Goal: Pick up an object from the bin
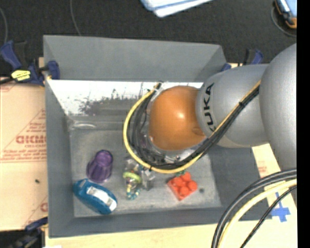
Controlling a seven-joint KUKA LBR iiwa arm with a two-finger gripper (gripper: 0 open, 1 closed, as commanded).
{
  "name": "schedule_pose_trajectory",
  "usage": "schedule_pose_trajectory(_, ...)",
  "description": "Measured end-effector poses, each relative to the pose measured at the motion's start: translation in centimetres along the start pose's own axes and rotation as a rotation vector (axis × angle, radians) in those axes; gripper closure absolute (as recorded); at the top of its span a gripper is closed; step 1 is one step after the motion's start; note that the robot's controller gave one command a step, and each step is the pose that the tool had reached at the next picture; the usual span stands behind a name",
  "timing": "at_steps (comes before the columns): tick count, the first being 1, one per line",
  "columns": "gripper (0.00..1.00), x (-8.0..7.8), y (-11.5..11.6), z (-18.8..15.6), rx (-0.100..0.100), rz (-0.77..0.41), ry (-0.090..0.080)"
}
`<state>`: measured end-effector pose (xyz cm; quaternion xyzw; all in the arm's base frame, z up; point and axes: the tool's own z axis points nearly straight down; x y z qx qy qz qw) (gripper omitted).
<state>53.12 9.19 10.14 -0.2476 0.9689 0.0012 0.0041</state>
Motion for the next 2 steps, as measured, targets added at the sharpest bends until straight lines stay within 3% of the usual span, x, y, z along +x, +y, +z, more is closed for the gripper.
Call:
schedule_pose_trajectory(1, 1.0, 0.0, 0.0, 0.0, 0.0, 0.003, 0.0)
schedule_pose_trajectory(2, 1.0, -0.5, -0.6, -10.3, -0.001, 0.034, -0.002)
